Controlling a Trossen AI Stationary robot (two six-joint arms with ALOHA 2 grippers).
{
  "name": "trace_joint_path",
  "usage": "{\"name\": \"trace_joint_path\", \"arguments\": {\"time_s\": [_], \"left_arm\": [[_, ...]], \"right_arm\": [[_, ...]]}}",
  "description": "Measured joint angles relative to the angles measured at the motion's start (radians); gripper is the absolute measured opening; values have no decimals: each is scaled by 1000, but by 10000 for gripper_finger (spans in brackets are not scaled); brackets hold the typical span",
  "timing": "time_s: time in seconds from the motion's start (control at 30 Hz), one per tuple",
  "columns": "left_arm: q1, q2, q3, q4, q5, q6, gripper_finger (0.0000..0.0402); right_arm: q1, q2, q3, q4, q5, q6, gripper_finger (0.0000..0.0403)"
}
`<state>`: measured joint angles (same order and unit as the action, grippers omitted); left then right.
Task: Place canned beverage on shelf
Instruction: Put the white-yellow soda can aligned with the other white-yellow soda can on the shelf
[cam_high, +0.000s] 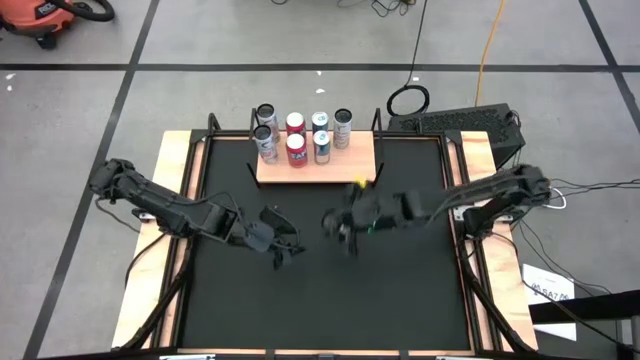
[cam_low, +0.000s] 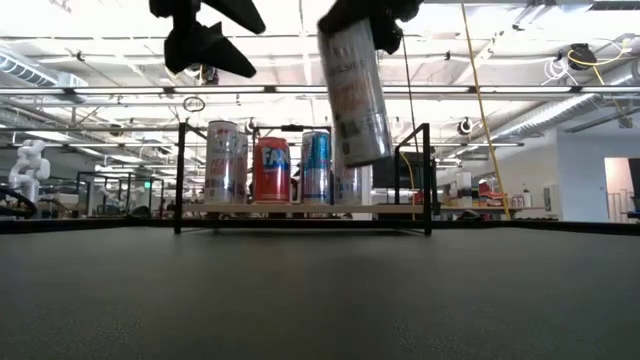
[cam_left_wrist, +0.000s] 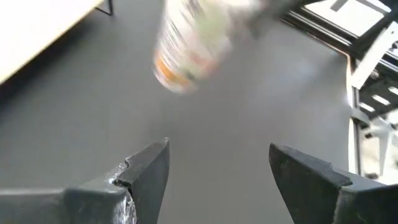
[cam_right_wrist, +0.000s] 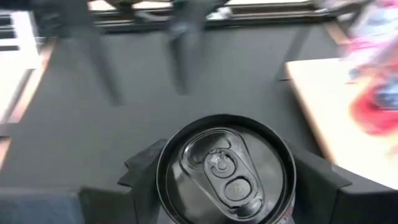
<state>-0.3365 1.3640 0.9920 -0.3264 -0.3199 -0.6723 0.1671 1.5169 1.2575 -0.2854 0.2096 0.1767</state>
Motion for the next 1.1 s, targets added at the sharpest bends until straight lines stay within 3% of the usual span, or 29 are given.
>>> {"name": "trace_joint_path", "arguments": {"time_s": [0.17,0.3,0.5,1.1], "left_arm": [[26,0,0,1,-28,-25,273],[35,-4,0,0,-76,-61,273],[61,-5,0,3,-82,-87,273],[102,-5,0,-5,-111,-237,273]], "right_arm": [[-181,-107,-60,-8,-55,-121,244],[-343,-178,-162,100,-144,-169,244],[-528,-183,-235,220,-286,-232,244],[-763,2,-236,407,-555,-275,245]]}}
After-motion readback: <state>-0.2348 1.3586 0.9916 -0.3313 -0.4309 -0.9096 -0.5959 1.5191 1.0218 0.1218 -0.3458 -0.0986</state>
